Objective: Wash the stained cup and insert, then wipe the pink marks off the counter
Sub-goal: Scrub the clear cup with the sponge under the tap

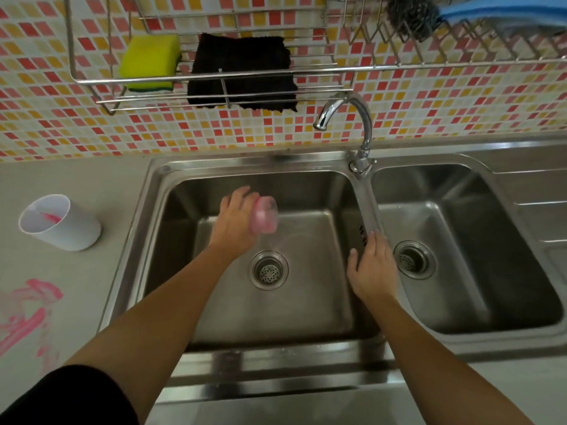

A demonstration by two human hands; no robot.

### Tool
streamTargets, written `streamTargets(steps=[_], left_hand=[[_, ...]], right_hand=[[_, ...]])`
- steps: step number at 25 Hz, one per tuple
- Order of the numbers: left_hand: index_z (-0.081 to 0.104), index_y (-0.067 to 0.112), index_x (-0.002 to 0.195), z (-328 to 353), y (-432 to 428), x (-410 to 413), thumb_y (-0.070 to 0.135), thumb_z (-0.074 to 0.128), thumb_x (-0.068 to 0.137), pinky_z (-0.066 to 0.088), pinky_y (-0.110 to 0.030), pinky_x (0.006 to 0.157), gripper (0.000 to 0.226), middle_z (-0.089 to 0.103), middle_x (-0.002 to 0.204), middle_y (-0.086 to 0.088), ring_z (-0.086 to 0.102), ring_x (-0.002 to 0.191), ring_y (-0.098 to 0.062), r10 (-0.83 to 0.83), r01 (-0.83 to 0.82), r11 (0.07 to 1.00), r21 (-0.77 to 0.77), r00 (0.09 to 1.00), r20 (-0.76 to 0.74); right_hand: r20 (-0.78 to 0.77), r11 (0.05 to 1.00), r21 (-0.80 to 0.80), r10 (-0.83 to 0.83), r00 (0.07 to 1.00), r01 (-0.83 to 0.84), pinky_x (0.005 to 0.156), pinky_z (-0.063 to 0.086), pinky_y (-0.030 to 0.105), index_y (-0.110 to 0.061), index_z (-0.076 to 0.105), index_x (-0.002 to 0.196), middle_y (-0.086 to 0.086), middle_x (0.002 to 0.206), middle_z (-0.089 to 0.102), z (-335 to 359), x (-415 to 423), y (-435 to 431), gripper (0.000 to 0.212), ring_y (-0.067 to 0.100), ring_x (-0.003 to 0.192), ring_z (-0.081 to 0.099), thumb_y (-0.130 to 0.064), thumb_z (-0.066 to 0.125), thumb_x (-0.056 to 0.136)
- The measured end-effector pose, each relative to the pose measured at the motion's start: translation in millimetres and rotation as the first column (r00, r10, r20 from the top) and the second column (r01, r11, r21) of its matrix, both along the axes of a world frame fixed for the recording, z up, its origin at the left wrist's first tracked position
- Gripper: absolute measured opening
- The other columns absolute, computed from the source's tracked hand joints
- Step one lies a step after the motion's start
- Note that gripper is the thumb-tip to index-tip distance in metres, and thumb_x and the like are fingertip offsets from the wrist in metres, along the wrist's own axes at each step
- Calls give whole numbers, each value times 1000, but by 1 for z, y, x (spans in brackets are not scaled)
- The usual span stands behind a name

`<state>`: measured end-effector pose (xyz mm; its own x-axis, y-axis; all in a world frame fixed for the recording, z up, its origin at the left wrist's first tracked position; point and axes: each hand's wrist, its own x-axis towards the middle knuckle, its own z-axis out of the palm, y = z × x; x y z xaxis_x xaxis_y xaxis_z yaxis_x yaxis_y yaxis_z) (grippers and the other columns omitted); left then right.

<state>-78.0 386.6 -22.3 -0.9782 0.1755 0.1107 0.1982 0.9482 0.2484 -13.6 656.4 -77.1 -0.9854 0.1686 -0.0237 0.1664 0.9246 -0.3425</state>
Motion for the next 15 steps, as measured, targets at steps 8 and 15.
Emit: streamTargets(steps=[8,15], left_hand=[[46,40,110,19,52,-22,23,90,51,44,-8,78,76,60,113,10,60,98,-1,-50,-167,713,681,957,286],[45,34,113,36,72,-38,18,87,58,46,-2,68,72,63,101,16,61,88,5,-67,-229,639,734,934,350]], right_hand=[[57,950,-304,88,994,-67,116,15,34,-3,-5,148,12,159,-1,64,-127,25,94,28,145,9,1,59,80],[34,943,44,327,944,-329,120,7,36,-3,-3,148,14,158,-7,28,-122,29,77,26,146,-6,-12,46,89]])
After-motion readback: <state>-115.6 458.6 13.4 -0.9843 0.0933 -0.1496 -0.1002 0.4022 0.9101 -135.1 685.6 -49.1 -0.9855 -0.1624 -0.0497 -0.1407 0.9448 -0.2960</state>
